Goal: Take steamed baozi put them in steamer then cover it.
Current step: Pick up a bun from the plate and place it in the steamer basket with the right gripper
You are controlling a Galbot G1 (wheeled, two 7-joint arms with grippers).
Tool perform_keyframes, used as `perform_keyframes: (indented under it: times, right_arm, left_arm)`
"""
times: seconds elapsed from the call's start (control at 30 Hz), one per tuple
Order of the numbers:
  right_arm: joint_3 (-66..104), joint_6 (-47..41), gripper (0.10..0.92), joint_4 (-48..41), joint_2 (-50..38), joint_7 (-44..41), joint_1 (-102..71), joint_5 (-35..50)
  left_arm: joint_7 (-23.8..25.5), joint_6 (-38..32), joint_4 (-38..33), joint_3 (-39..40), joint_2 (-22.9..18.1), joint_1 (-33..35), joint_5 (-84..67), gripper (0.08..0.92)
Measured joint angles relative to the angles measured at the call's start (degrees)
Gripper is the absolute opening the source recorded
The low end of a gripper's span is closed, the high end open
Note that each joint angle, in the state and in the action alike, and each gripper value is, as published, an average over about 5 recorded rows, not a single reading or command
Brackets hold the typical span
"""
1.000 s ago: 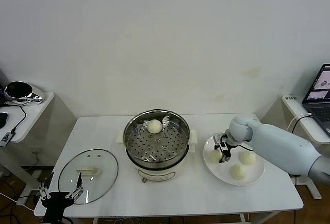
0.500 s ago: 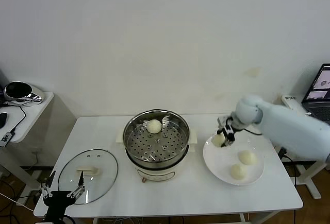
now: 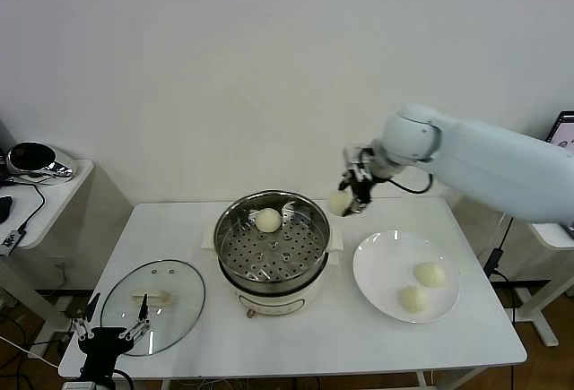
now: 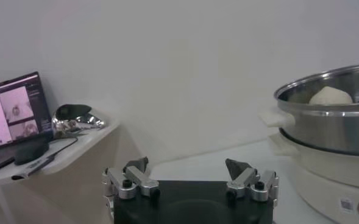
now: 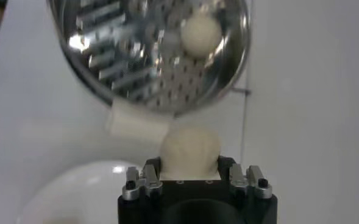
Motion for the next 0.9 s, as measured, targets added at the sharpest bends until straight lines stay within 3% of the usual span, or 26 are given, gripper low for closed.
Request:
perform_keyframes:
  times: [0.47, 0.9]
  right_arm:
    - [-2.3, -7.0, 0.577, -9.2, 18.5, 7.1, -3.3, 7.1]
    - [-3.4, -9.6, 0.577, -16.1, 26.5, 8.8, -8.0, 7.4]
  left_arm:
    - [-0.2, -0.8, 0.7, 0.7, -0.8, -0.5, 0.1, 0.823]
    - [-0.2, -0.9, 0.9, 1.0, -0.9, -1.0, 0.0, 0.823]
